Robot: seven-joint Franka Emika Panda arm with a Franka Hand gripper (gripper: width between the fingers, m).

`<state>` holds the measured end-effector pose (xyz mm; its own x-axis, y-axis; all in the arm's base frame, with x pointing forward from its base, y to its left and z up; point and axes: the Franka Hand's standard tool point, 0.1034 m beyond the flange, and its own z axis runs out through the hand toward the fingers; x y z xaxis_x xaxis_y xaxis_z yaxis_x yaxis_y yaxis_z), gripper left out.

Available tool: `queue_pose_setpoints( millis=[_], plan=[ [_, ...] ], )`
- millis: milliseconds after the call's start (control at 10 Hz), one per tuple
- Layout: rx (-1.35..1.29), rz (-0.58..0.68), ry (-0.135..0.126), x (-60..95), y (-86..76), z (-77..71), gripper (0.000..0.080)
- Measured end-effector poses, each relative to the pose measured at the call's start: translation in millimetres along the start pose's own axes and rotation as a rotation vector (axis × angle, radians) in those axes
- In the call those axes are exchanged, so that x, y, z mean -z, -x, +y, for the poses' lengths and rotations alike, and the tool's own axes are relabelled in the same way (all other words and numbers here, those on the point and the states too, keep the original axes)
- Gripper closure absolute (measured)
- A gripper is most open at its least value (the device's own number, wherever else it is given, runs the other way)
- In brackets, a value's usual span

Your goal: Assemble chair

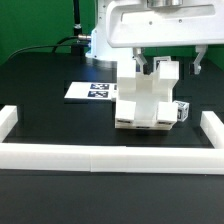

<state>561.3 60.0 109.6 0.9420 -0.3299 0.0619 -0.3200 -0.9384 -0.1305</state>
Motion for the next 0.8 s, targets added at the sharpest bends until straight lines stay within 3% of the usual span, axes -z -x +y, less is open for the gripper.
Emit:
queue_pose_setpoints(
  millis=[200,500,800],
  plan=[
    [0.107,0.005,0.000,1.7,-2.7,6.5,0.0151],
    [0.066,0.022,-0.009,13.8,5.5,16.1,0.0151],
    [0.027,0.017,-0.002,19.7,13.1,41.4,0.0151]
  ],
)
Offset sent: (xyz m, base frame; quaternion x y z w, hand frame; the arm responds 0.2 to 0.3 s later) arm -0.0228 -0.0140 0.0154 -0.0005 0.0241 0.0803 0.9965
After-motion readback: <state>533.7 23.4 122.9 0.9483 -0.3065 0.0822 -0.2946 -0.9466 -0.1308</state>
